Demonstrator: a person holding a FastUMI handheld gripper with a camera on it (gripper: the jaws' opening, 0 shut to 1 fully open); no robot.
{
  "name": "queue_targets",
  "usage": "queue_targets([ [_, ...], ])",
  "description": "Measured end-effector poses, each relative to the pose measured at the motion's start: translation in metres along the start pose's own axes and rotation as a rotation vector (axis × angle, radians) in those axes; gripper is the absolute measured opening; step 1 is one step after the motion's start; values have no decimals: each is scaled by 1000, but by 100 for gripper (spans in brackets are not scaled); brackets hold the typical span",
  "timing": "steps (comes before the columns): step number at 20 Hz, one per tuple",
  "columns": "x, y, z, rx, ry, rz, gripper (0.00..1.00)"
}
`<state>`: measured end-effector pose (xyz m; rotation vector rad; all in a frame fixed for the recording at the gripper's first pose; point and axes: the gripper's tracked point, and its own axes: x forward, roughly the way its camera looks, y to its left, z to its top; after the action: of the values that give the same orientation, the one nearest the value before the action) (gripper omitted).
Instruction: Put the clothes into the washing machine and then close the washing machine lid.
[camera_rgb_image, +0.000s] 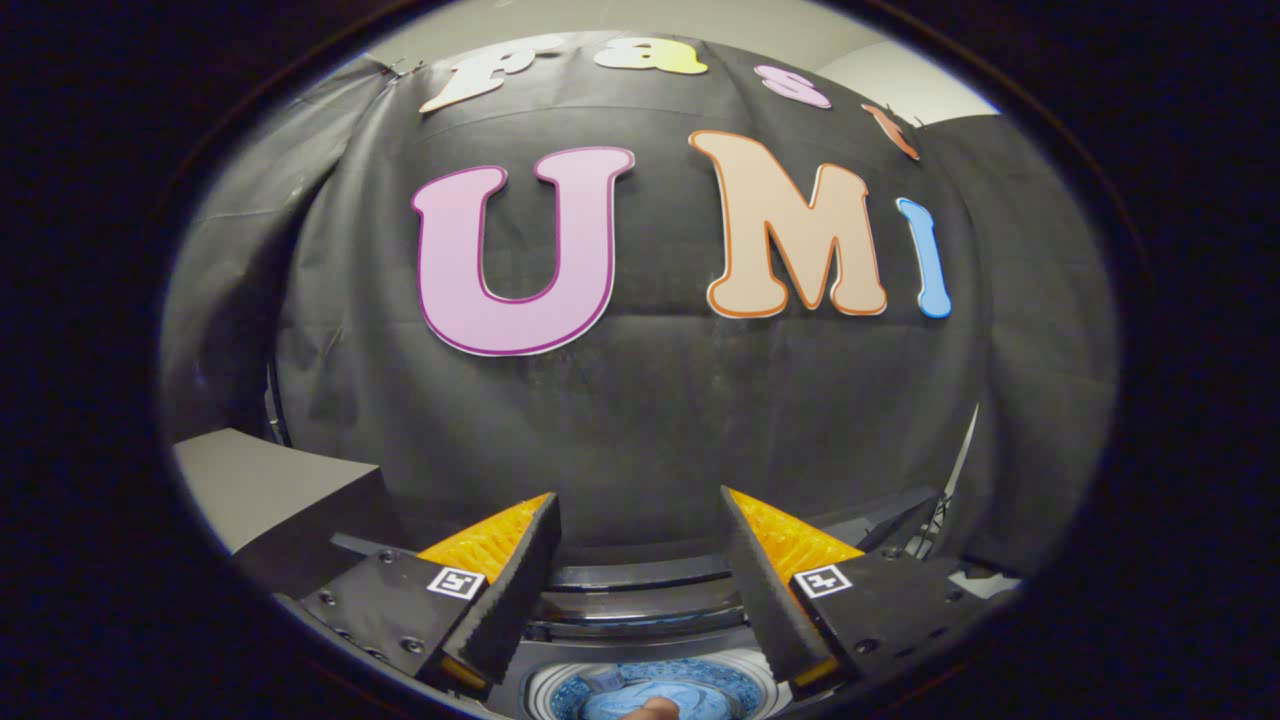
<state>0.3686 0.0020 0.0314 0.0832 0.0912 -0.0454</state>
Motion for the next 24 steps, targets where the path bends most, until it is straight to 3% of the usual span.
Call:
queue_targets([
  [19, -42, -6, -25, -27, -13, 15, 97],
  [24, -44, 2, -70, -32, 102, 37, 95],
])
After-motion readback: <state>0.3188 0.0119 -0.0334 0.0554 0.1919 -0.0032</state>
